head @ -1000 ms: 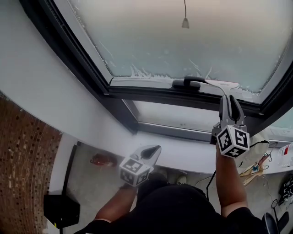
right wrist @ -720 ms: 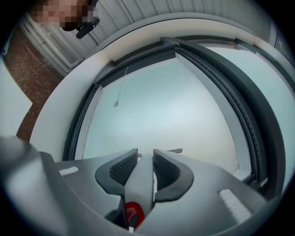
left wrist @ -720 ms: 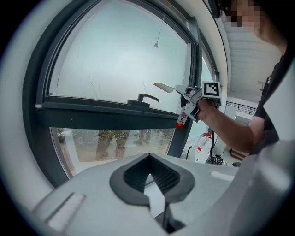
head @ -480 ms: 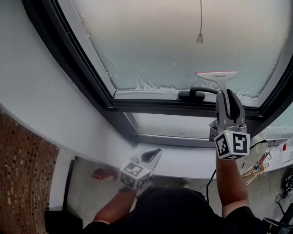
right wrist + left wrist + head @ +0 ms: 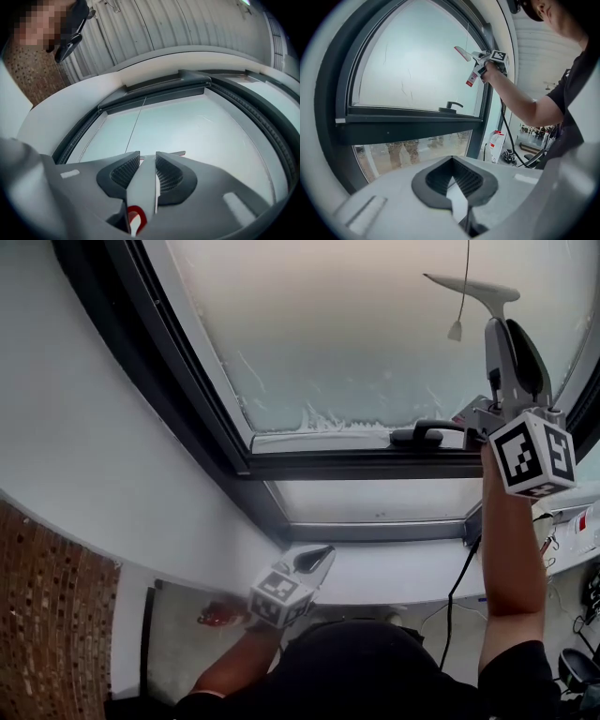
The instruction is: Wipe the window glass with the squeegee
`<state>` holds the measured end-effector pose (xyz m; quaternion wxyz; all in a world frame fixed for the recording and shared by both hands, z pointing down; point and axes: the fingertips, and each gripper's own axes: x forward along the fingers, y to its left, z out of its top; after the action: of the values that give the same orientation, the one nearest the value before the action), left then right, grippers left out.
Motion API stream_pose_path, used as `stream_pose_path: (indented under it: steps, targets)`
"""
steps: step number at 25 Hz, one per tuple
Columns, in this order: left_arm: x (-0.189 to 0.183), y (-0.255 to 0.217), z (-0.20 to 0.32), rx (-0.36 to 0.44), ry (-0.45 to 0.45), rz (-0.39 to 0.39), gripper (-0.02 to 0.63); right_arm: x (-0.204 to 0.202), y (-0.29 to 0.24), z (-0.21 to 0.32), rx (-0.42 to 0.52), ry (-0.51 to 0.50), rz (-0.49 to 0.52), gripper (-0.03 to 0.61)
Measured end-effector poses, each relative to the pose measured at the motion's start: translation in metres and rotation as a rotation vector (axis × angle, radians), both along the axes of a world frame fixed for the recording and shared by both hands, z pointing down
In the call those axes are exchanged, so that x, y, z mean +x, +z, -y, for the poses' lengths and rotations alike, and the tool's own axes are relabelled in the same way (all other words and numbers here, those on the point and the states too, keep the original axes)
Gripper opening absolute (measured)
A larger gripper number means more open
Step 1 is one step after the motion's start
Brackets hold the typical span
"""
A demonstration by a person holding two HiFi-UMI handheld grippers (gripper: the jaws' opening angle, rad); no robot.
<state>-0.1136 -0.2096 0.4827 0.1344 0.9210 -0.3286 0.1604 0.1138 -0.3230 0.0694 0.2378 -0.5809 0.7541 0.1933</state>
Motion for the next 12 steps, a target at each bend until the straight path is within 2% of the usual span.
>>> stream_pose_path:
  steps: [4,6,12]
  targets:
    - [-0.014,-0.001,0.004,0.002,0.002,-0.014,0.001,-0.008,-0.063,0.001,0.093,-0.017,0.057,0.129]
    - [-0.019,-0.001,0.007,0.005,-0.009,-0.027,0.001,-0.008,-0.090,0.003,0.117,0.013,0.080,0.129]
    - [-0.020,-0.004,0.008,0.018,-0.025,-0.061,0.001,-0.027,-0.142,0.008,0.132,0.132,0.012,0.129]
